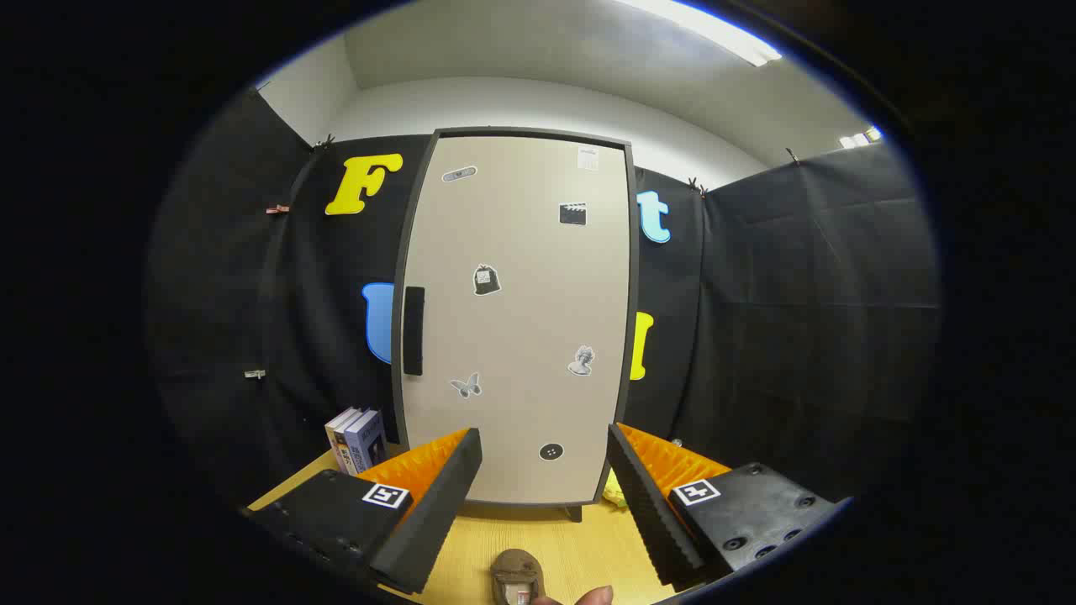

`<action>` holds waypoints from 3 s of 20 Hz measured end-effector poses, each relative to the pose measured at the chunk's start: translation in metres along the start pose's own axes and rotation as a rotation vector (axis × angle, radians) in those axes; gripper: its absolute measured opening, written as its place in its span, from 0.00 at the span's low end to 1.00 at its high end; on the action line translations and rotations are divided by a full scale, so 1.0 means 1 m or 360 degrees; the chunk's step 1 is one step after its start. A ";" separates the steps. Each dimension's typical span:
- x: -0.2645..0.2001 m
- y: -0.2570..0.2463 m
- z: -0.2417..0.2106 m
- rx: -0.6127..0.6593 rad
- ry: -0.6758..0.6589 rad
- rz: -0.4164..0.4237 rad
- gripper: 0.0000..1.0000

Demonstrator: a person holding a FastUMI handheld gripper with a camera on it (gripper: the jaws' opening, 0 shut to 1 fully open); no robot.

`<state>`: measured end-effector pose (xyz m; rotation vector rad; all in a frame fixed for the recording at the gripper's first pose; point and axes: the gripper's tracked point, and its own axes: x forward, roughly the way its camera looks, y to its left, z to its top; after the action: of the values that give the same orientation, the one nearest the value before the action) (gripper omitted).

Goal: Open the shoe cabinet door, grab the shoes and put them into the shoe cabinet, then close the shoe cabinet door.

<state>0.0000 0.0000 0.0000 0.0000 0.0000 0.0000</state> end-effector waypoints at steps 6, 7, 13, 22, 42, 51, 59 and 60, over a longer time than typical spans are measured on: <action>-0.001 0.001 -0.001 -0.0008 0.0005 0.0000 0.98; -0.001 0.001 -0.001 -0.0009 0.0007 0.0000 0.98; 0.001 0.003 -0.002 -0.0015 0.0008 0.0003 0.98; 0.012 0.012 0.000 -0.0016 0.0002 0.0007 0.98; 0.150 0.146 0.014 0.0065 -0.0009 0.0208 0.98; 0.217 0.184 0.023 0.0039 -0.0032 0.0206 0.97; 0.253 0.199 0.015 0.0060 0.0010 0.0150 0.68; 0.255 0.196 0.018 0.0067 -0.0013 0.0120 0.61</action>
<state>0.2546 0.1965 0.0184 0.0420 -0.0079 0.0754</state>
